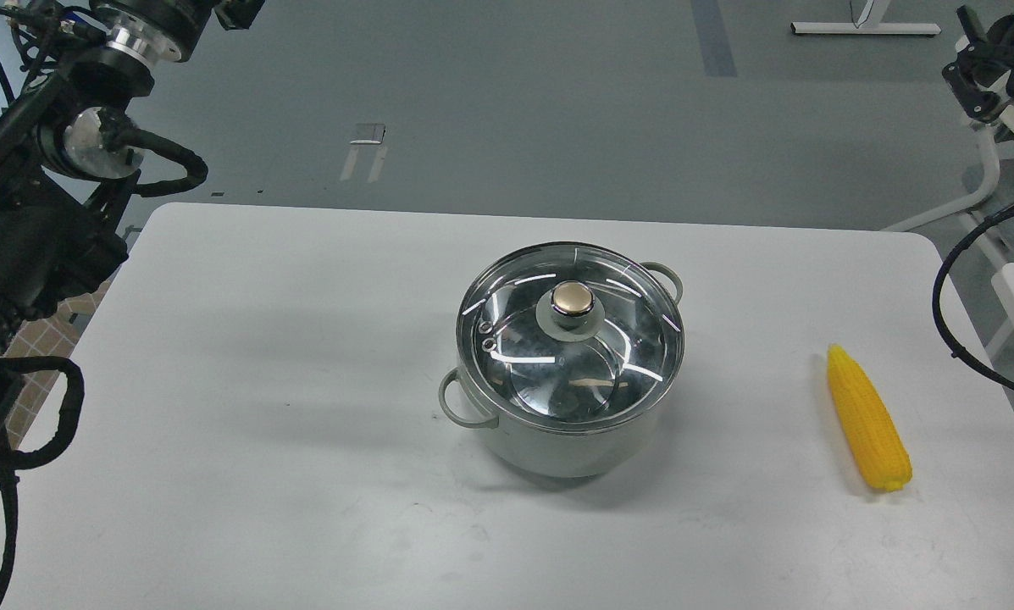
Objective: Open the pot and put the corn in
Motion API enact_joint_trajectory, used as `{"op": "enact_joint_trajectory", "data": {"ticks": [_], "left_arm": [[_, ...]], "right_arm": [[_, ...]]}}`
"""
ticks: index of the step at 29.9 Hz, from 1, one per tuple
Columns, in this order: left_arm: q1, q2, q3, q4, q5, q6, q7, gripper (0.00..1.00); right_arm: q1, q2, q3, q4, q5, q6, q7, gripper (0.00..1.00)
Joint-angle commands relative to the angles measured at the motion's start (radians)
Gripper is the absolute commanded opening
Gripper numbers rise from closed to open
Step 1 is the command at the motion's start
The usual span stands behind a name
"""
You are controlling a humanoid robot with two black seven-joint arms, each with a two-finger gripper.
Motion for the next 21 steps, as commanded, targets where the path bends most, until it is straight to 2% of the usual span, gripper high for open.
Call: {"op": "enact_joint_trajectory", "data": {"ticks": [1, 21], "left_arm": [[0.0, 0.001, 0.0, -0.001, 0.002, 0.0, 0.001, 0.98], [0.014, -0.003, 0.0, -0.016, -0.005, 0.0, 0.002, 0.98]], "right_arm": [[0.0, -0.001, 0.0, -0.002, 0.001, 0.0, -0.002, 1.0], [0.0, -0.005, 0.0, 0.008, 0.004, 0.0, -0.014, 1.0]]}}
